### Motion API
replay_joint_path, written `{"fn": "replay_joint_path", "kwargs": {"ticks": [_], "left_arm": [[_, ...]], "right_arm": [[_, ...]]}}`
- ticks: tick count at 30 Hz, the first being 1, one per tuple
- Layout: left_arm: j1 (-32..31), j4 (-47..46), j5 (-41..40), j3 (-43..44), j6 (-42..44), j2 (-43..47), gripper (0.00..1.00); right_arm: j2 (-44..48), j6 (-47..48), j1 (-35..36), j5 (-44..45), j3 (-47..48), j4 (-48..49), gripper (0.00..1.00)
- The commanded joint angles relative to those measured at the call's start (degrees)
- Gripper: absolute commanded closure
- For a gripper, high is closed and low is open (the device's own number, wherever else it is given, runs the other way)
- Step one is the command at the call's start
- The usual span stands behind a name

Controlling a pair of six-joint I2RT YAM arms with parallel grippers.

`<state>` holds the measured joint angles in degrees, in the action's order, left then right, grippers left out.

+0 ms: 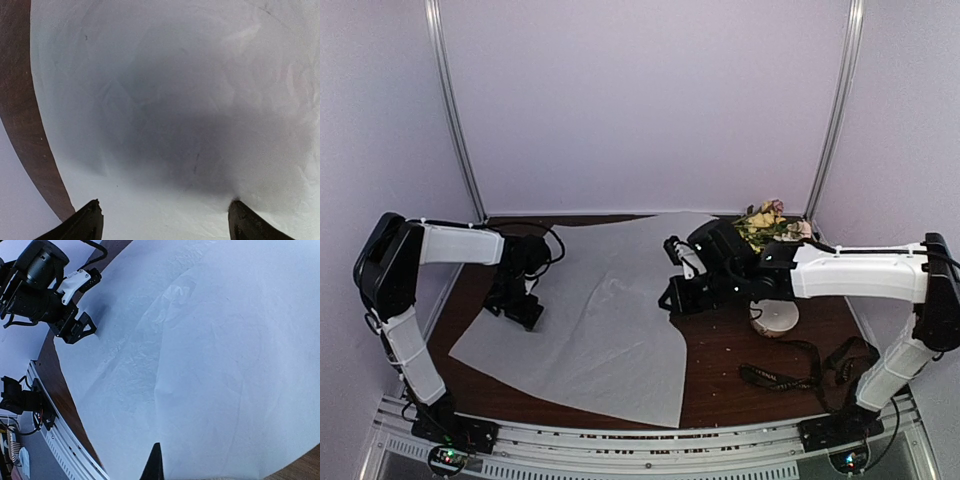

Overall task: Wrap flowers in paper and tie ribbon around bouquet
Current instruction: Adjust the flattened wrapping paper at the center of the board, then pick up the fake flower from the corner of the board.

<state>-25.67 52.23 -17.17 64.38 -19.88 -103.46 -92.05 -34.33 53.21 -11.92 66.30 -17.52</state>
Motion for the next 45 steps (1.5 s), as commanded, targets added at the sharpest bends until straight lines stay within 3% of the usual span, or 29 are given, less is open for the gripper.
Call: {"fn": "replay_joint_path", "kwargs": {"ticks": [1,7,13,25,31,37,45], "left_arm": [[0.9,-2.7,-2.2,2.3,0.9,-4.3,0.10],[0.9,-1.8,-4.6,10.3,3.2,-9.3,0.10],[1.0,-1.5,-6.3,18.6,5.8,-13.8,0.10],[1.5,-1.0,-10.7,24.0,9.3,-15.7,0.09],[1.4,-1.9,-8.5,27.4,12.6,-10.8,0.07],[0.5,6.0,-4.8,34.0,13.2,-6.0,0.06],[-0.4,10.6,0.5,29.1,15.1,6.9,0.04]], "right_arm": [[4.9,1.1,1.9,9.1,-5.1,-6.8,1.00],[8.5,-3.7,4.4,7.7,-12.2,-5.5,1.00],[9.2,-4.5,7.6,7.8,-13.2,-6.2,0.99],[13.0,-1.6,8.1,11.9,-9.0,-15.7,0.69],[18.4,2.9,-1.8,15.5,-1.0,-21.7,0.61],[21.2,3.6,-18.0,13.7,3.6,-16.8,0.58],[10.5,2.8,-29.3,14.3,13.3,-10.2,0.58]]}}
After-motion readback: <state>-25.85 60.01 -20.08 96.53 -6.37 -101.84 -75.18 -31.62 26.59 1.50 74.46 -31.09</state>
